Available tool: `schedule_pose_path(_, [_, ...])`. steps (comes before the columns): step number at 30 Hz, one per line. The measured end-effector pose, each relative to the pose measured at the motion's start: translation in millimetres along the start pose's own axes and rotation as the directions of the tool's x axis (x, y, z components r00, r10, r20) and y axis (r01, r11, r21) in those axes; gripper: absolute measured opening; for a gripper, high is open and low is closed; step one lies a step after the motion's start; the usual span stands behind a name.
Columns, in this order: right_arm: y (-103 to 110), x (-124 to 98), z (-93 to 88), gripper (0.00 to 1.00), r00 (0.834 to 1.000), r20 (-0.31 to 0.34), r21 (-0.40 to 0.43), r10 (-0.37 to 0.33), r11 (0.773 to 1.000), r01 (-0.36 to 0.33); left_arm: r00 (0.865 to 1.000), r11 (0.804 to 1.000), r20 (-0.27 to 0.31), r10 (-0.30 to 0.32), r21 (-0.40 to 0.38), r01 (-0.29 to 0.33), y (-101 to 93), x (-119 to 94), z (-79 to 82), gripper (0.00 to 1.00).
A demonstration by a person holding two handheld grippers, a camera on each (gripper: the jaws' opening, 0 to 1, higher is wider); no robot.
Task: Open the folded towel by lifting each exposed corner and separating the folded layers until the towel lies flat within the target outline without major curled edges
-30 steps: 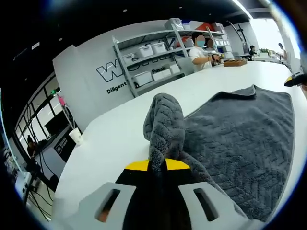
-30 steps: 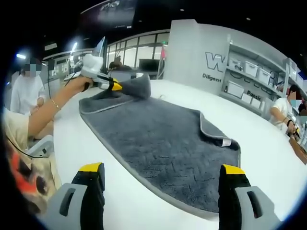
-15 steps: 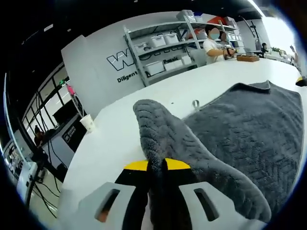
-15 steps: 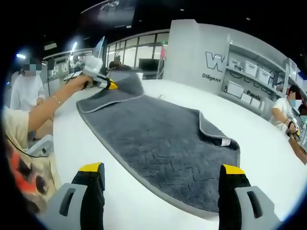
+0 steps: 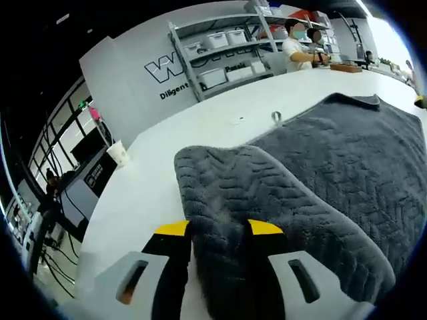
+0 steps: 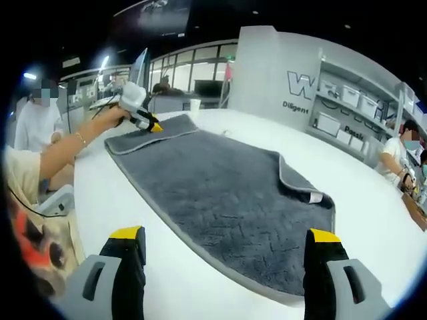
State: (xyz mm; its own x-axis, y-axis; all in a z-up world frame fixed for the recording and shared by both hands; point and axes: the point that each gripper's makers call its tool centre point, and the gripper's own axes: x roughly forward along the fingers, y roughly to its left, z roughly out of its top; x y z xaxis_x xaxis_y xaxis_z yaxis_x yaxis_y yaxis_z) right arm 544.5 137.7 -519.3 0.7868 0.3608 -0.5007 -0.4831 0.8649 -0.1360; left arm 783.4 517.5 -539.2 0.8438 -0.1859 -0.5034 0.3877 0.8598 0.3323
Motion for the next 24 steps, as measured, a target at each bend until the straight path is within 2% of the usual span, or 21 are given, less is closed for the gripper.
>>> schedule_pose_path(1, [0, 0, -0.1, 0.99, 1.000, -0.001, -0.001, 0.000, 1.000, 0.000, 1.000, 1.000, 0.002, 0.001, -0.005, -0.001, 0.4, -1, 0.9, 0.38])
schedule_pose_path(6, [1, 1, -0.2, 0.99, 1.000, -0.004, -0.006, 0.001, 1.000, -0.001, 0.999, 0.999, 0.033, 0.004, -0.037, -0.003, 0.0, -11, 12.3, 0.70])
schedule_pose_path(8, [2, 1, 0.1, 0.99, 1.000, -0.005, -0.008, 0.002, 1.000, -0.002, 0.999, 0.998, 0.047, -0.025, -0.064, 0.028, -7.3, -16, 15.9, 0.77])
schedule_pose_path(12, [2, 1, 0.6, 0.99, 1.000, -0.004, -0.009, 0.002, 1.000, -0.003, 0.994, 0.994, 0.084, -0.065, -0.088, 0.072, -18.1, -23, 23.3, 0.85])
schedule_pose_path(13, [1, 1, 0.8, 0.99, 1.000, -0.005, -0.008, 0.002, 1.000, -0.002, 0.992, 0.990, 0.098, -0.085, -0.101, 0.095, -23.0, -24, 25.8, 0.89])
schedule_pose_path(15, [0, 2, 1.4, 0.99, 1.000, -0.002, -0.004, 0.000, 1.000, 0.000, 0.974, 0.975, 0.148, -0.169, -0.121, 0.188, -42.8, -30, 32.6, 0.97])
schedule_pose_path(18, [0, 2, 1.9, 0.99, 1.000, 0.002, 0.002, 0.000, 1.000, 0.000, 0.959, 0.961, 0.191, -0.211, -0.140, 0.240, -54.8, -37, 37.2, 1.00])
schedule_pose_path(24, [-1, 3, 2.5, 0.99, 1.000, 0.006, 0.006, 0.001, 1.000, -0.001, 0.945, 0.943, 0.188, -0.269, -0.147, 0.298, -71.5, -49, 30.6, 1.00])
